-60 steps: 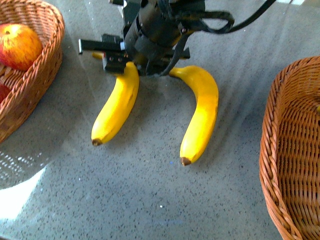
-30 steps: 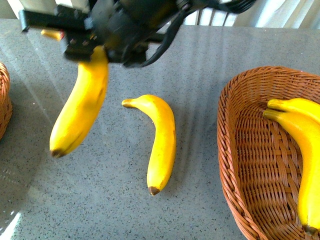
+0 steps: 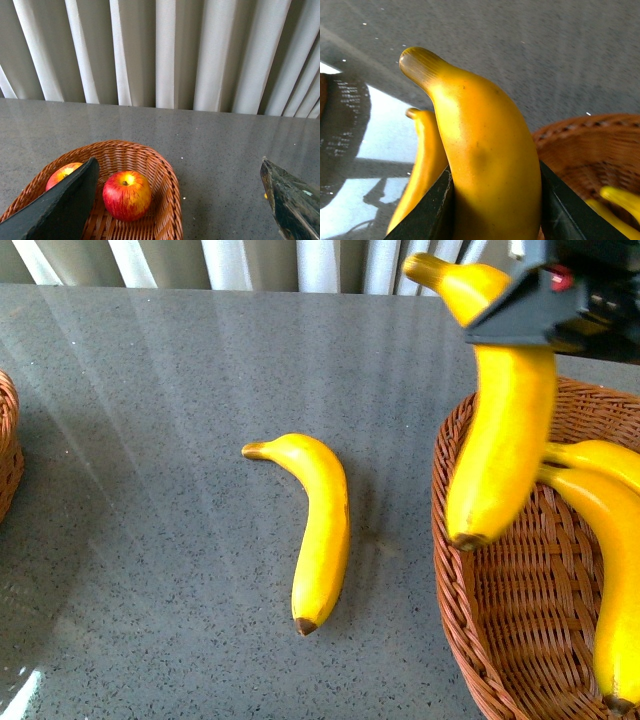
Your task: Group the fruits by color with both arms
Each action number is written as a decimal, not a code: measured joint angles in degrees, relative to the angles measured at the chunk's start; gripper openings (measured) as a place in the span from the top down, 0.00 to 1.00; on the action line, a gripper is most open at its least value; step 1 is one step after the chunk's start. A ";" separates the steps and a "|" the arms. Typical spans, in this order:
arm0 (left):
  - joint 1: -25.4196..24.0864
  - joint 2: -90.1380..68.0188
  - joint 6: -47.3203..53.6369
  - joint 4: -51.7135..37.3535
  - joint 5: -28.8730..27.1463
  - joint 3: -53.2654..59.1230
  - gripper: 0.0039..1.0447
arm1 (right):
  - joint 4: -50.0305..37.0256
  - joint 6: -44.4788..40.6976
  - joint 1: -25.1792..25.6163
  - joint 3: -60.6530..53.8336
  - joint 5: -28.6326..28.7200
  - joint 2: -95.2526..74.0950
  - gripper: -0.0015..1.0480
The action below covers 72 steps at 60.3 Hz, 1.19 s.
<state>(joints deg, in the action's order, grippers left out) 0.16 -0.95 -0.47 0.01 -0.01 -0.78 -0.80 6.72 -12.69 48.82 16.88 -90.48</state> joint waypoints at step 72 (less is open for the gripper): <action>0.00 0.00 0.00 0.02 0.02 0.00 0.09 | 11.72 -11.30 3.30 3.15 -3.91 -3.89 0.09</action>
<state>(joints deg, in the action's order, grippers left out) 0.16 -0.95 -0.47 0.03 0.01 -0.78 10.92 -4.58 -9.39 51.96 12.97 -94.37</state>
